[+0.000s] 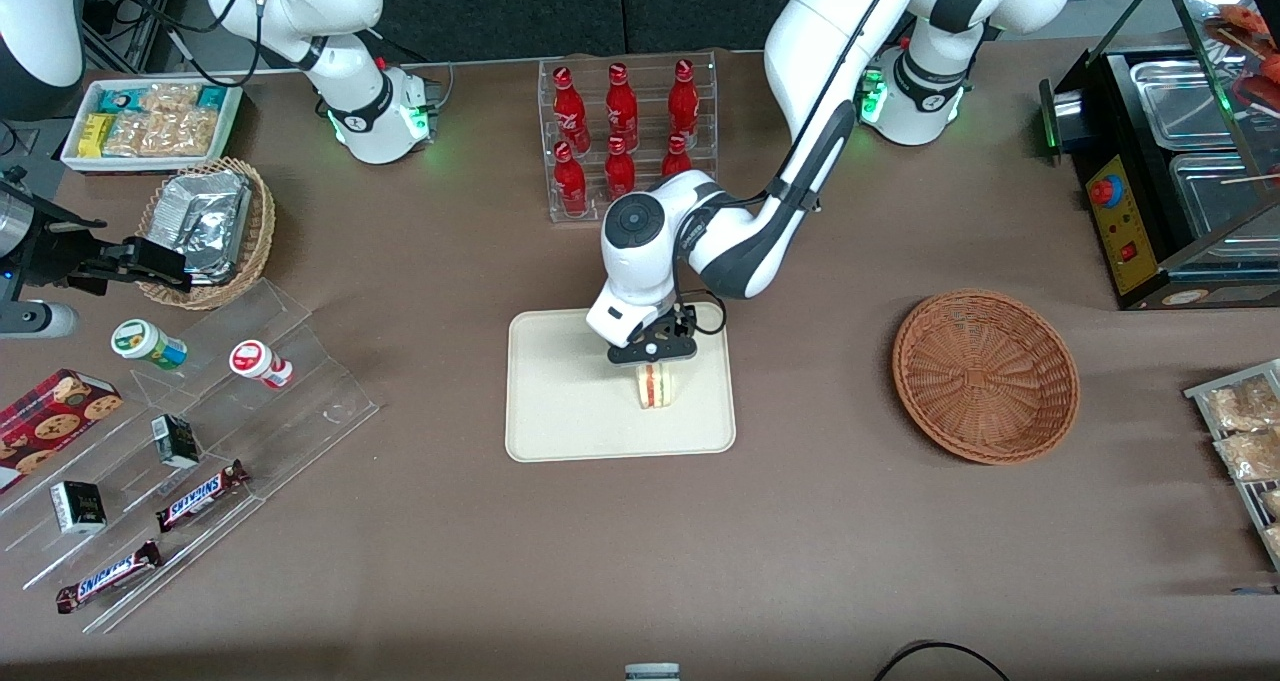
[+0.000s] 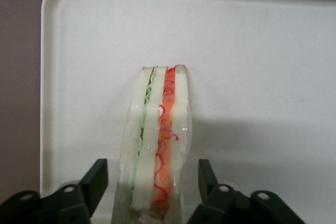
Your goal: Place sandwich from basket to tray
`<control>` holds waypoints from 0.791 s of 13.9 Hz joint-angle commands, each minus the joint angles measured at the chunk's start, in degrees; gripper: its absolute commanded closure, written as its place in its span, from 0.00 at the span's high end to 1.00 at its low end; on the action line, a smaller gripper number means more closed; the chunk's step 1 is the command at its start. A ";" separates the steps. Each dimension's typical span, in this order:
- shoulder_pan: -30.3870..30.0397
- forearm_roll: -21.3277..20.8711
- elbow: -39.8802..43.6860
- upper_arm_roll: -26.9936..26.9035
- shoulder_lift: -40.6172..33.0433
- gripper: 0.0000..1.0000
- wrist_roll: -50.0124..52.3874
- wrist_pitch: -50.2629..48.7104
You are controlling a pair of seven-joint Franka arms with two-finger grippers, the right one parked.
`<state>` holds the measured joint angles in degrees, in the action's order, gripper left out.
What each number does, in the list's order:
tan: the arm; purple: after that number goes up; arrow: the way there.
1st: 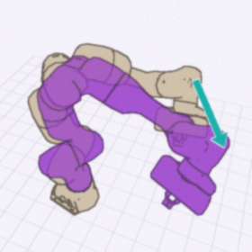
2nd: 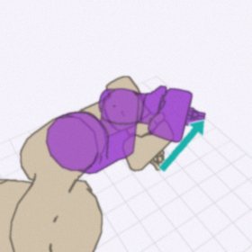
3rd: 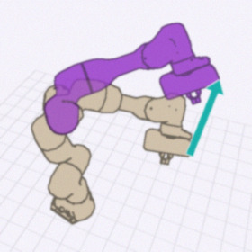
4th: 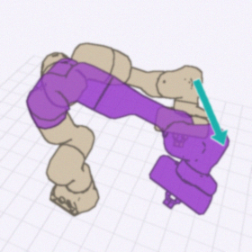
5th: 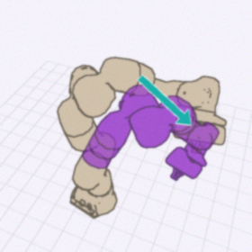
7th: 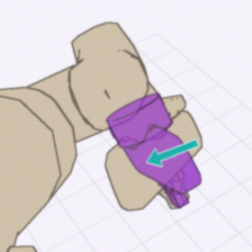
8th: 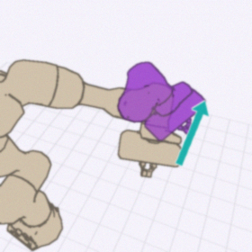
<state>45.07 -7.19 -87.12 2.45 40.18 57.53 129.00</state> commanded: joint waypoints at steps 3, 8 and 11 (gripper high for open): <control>0.10 -0.10 1.34 -0.87 -7.03 0.99 0.04 -12.08; -5.60 0.95 1.17 -0.78 -17.75 0.99 0.04 -22.19; -10.78 5.16 1.17 -0.78 -25.75 0.99 -5.73 -30.36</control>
<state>37.08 -4.44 -84.32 1.24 20.14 55.84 102.87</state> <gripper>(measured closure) 0.004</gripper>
